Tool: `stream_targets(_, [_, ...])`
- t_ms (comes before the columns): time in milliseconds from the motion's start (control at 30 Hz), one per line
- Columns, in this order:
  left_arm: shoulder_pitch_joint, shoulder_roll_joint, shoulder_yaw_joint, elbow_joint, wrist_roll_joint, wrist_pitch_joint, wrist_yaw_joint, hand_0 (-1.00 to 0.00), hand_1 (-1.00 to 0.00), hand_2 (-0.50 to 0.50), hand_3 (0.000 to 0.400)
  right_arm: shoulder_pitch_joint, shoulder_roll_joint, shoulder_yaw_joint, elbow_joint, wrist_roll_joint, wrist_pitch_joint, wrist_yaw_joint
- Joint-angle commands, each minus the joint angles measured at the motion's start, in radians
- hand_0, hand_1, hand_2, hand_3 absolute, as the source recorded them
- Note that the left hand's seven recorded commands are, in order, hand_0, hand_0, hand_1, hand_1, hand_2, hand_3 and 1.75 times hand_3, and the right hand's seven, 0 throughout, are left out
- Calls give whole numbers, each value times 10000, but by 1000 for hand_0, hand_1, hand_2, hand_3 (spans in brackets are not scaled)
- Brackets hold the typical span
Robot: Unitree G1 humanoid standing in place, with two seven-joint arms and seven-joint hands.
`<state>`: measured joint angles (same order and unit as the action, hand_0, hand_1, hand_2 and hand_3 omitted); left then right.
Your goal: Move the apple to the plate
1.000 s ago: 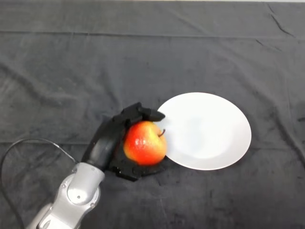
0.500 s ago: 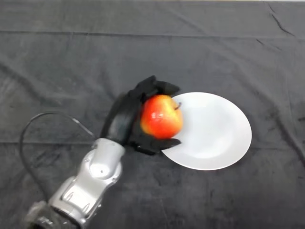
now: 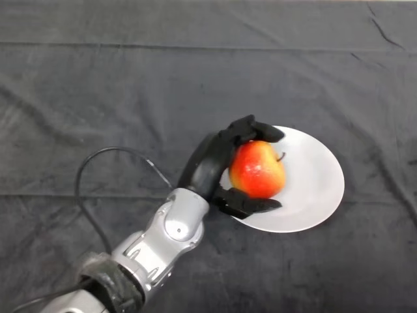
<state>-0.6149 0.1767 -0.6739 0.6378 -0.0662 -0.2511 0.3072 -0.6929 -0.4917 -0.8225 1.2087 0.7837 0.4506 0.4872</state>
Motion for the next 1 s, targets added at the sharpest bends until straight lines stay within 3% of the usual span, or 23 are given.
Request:
stream_targets(33, [-799,-109,-378,388,-253,-378,122,-1000,-1000,0,400,-297,-237,-94,-367,312,-23,-45])
stream_targets(633, [-1895,-457,-2154,2396,-1483,-1193,202,-1000,-1000,0,400,-342,-289,-112,-244,316,-19,2])
stream_targets(667, [-1941,-458,-2220,2462,-1513,-1201,217,-659,0,-329,264,-345,-292,-113,-237,316,-19,5])
stream_targets(733, [-2039,-451,-2304,2565,-1559,-1194,233,-659,0,-329,264,-349,-297,-114,-225,316,-19,10])
stream_targets(767, [-2078,-453,-2347,2614,-1572,-1195,258,-145,0,-73,58,-351,-299,-115,-218,316,-19,13])
stream_targets(833, [-2160,-406,-2376,2660,-1603,-1187,260,-145,0,-73,58,-355,-304,-117,-207,316,-20,18])
stream_targets(867, [-2196,-351,-2364,2645,-1618,-1176,245,0,0,0,0,-357,-306,-117,-201,315,-20,20])
stream_targets(1000, [-2252,-128,-2246,2484,-1605,-1161,246,0,0,0,0,-364,-313,-120,-182,314,-22,28])
